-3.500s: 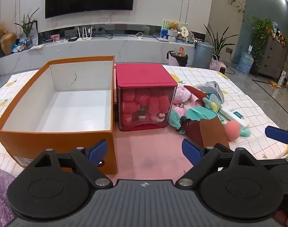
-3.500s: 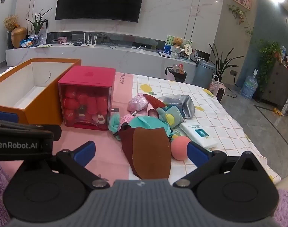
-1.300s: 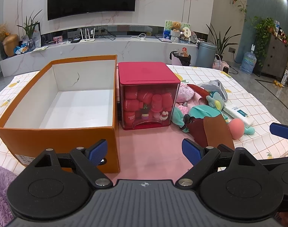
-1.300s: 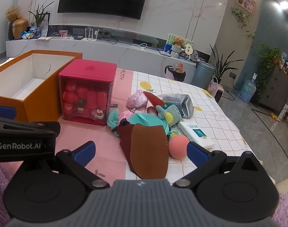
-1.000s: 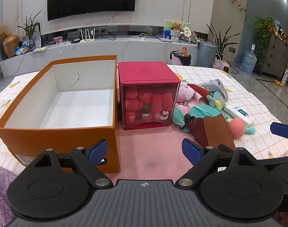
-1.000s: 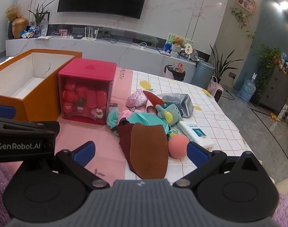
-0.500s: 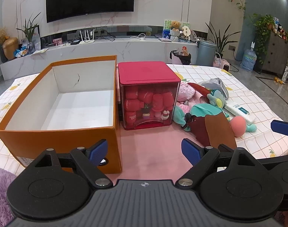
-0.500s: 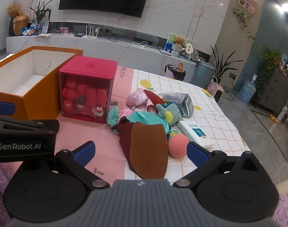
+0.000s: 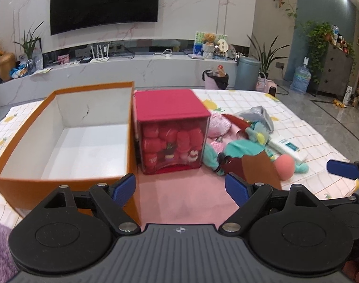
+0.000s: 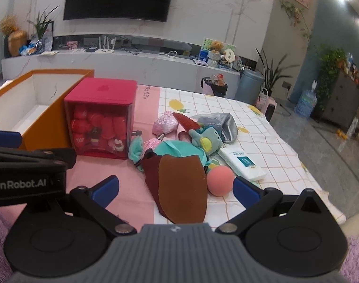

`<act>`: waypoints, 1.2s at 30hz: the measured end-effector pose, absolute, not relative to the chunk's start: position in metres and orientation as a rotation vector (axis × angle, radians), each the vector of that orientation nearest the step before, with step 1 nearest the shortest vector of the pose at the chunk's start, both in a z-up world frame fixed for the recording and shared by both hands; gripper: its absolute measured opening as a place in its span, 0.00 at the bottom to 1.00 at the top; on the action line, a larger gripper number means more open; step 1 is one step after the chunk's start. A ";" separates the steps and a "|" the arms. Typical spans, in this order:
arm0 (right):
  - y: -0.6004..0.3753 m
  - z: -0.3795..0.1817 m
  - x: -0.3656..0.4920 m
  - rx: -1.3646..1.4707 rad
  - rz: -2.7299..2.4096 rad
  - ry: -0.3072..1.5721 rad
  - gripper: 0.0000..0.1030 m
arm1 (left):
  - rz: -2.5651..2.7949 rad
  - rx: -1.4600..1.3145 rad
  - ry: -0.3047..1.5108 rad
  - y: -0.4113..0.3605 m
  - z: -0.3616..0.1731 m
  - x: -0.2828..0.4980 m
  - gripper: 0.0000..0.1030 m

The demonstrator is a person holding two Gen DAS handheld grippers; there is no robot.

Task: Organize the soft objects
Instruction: 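Grasp the white tissue packet with the right tool while the left tool grasps the pink ball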

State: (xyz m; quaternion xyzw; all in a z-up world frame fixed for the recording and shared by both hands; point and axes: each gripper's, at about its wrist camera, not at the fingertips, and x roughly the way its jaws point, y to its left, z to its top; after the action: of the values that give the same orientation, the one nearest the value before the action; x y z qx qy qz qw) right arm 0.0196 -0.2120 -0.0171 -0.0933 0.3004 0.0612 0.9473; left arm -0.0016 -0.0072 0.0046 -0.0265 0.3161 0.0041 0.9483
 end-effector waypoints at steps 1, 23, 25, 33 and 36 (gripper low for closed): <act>-0.216 -0.015 0.022 -0.172 0.122 0.621 0.98 | 0.002 -0.052 0.640 -0.009 0.007 0.001 0.97; -0.334 -0.020 0.186 -0.078 0.106 0.868 0.98 | -0.310 0.067 0.683 -0.076 -0.020 0.054 0.97; -0.341 -0.032 0.205 -0.057 0.094 0.912 0.98 | -0.380 0.134 0.655 -0.091 -0.029 0.056 0.97; -0.350 -0.074 0.246 -0.105 0.141 1.013 0.98 | -0.550 0.227 0.612 -0.140 -0.057 0.088 0.97; -0.356 -0.086 0.254 -0.103 0.131 1.034 0.98 | -0.566 0.219 0.625 -0.149 -0.067 0.102 0.97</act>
State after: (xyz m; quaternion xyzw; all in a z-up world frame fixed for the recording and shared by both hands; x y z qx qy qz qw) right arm 0.2545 -0.3561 -0.0864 -0.0492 0.4939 0.0627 0.8659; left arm 0.1024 -0.1492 -0.0667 0.1059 0.3026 -0.2741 0.9067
